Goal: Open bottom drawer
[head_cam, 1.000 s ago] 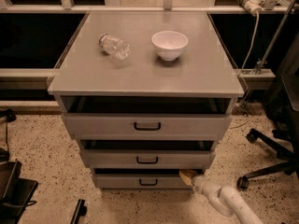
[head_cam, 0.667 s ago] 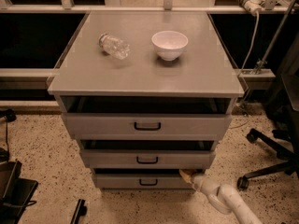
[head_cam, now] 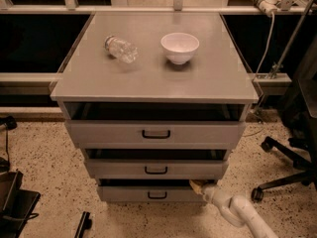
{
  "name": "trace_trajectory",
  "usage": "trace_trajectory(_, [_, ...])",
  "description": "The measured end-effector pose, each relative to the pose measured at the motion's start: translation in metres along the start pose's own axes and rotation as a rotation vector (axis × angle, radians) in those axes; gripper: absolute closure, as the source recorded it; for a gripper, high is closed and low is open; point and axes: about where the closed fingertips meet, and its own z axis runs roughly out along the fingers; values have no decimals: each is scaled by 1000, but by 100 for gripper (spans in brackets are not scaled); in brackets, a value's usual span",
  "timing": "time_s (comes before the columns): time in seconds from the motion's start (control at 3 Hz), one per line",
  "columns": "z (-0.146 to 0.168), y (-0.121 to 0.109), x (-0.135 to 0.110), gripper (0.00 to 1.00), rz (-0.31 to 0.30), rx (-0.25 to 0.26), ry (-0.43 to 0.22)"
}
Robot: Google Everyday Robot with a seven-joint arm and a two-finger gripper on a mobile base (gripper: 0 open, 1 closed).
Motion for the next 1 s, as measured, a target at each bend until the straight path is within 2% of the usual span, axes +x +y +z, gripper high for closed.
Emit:
trace_trajectory(0.33, [3,17,8,100,-57,-59,84])
trace_trajectory(0.67, [-3,37,21,100,-48,-108,185])
trace_trajectory(1.0, [-4,38,18,100,-48,-108,187])
